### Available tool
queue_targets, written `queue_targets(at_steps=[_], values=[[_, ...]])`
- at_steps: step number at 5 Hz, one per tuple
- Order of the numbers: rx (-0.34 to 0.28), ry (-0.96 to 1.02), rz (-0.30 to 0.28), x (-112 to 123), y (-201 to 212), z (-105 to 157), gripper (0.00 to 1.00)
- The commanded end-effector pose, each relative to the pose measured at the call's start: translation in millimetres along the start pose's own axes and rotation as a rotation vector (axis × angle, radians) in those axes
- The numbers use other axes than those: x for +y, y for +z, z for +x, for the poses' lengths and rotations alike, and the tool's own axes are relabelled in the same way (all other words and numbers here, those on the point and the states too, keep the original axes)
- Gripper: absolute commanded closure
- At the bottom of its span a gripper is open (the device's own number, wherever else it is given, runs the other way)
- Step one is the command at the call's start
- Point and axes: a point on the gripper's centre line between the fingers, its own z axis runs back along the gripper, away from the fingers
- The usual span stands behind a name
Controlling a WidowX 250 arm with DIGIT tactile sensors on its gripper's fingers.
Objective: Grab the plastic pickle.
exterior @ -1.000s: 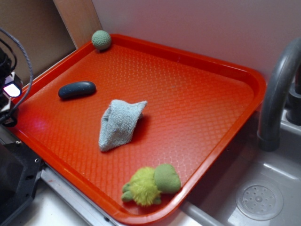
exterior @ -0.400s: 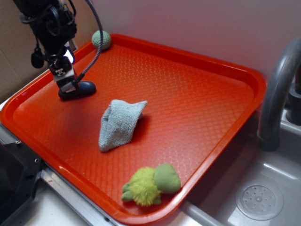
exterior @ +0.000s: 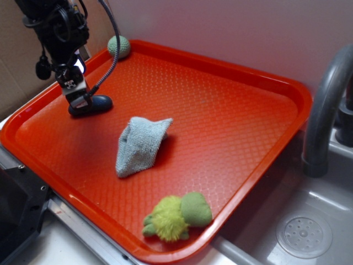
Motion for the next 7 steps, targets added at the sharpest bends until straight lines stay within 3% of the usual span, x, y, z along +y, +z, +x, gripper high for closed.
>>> queue_targets(at_steps=[1, 2, 4, 6, 7], values=[[-0.035, 0.010, 0.025, 7, 6, 11, 0.00], [-0.037, -0.030, 0.077, 21, -5, 3, 0.00], [0.016, -0.021, 0.015, 47, -33, -12, 0.00], [0.063, -0.103, -0.004, 44, -78, -4, 0.00], [0.050, -0.118, 0.006, 31, -83, -5, 1.00]])
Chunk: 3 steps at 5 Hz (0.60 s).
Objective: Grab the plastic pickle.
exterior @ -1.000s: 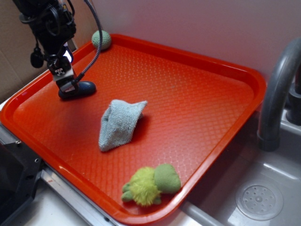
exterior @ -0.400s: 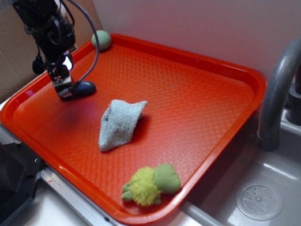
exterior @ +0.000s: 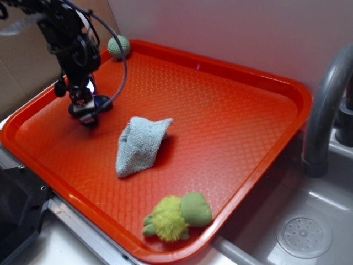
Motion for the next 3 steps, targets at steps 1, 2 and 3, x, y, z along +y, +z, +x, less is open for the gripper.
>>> queue_targets(at_steps=[1, 2, 3], values=[[-0.041, -0.010, 0.020, -9, 6, 22, 1.00], [-0.051, 0.069, -0.013, -16, 44, 30, 1.00], [-0.075, 0.102, -0.071, -22, 87, 49, 1.00]])
